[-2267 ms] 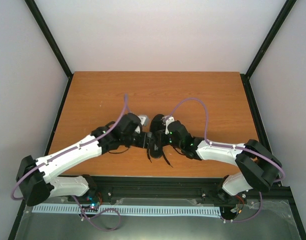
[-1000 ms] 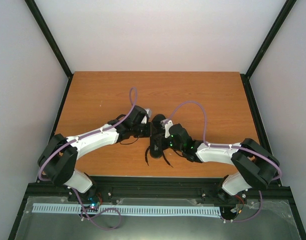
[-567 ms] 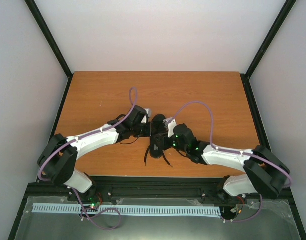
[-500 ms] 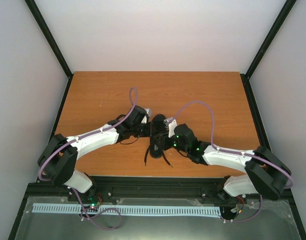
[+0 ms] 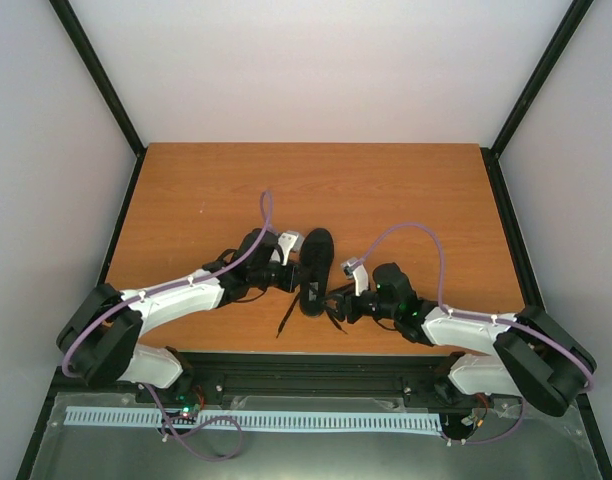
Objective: Tie the shoes
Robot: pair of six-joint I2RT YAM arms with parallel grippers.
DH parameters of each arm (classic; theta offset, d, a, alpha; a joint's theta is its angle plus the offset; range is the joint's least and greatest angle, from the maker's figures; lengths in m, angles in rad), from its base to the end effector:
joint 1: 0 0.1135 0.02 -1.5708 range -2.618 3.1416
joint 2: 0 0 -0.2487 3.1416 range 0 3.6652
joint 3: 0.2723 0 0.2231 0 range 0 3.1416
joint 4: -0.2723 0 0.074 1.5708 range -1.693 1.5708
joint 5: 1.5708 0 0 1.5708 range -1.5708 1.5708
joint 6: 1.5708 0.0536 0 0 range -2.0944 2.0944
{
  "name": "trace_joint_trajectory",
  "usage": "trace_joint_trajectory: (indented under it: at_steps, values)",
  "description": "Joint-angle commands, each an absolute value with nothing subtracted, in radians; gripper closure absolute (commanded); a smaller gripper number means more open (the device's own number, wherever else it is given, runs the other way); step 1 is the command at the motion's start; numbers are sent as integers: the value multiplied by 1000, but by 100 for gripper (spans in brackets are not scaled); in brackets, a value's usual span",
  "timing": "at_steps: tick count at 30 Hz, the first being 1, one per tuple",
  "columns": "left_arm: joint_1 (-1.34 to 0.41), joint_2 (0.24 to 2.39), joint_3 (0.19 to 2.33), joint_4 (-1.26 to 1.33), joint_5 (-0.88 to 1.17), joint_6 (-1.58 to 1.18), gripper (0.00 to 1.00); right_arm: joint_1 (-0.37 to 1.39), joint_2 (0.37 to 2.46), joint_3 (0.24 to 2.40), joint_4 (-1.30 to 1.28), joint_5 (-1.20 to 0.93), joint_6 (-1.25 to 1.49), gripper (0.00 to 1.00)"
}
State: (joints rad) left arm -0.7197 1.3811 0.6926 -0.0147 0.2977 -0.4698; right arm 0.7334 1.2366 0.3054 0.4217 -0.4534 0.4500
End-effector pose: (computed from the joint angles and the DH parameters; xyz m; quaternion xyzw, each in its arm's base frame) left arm 0.1947 -0.1916 0.1866 0.1737 0.8826 -0.3444 0.2689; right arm 0.1488 0.1657 0.1523 -0.2313 0.8159 0.4360 0.3012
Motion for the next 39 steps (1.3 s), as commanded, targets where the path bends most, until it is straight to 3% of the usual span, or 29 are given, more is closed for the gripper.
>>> trace_joint_trajectory:
  at_steps: [1,19,22,29,32,39]
  values:
    - [-713,1346,698,97,319,-416,99,727,1262,294,521,-480,434,50]
    - [-713,1338,676,105,286,-385,99,710,1447,277,682,-494,478,61]
    - [-713,1332,672,107,285,-384,99,709,1464,276,705,-502,488,65]
    - [-713,1323,655,107,267,-382,99,709,1433,272,670,-445,490,90]
    - [-713,1305,633,117,260,-381,99,709,1384,267,613,-390,486,96]
    - [-713,1281,585,143,258,-384,99,709,1287,271,460,-294,475,97]
